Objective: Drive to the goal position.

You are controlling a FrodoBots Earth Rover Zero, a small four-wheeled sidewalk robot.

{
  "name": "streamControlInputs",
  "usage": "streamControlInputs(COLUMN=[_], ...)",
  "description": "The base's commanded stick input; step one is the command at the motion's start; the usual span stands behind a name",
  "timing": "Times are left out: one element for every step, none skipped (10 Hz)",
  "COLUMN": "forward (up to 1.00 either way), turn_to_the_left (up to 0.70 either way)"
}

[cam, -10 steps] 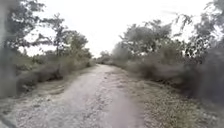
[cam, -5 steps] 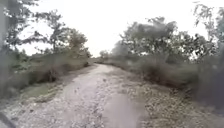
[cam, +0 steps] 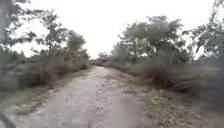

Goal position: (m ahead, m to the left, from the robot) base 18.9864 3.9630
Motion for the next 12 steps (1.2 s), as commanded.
streamControlInputs(forward=[0.70,0.70,0.70,0.70,0.70,0.70,0.70,0.70,0.70,0.70,0.70,0.70], turn_to_the_left=[0.00,0.00,0.00,0.00,0.00,0.00,0.00,0.00,0.00,0.00,0.00,0.00])
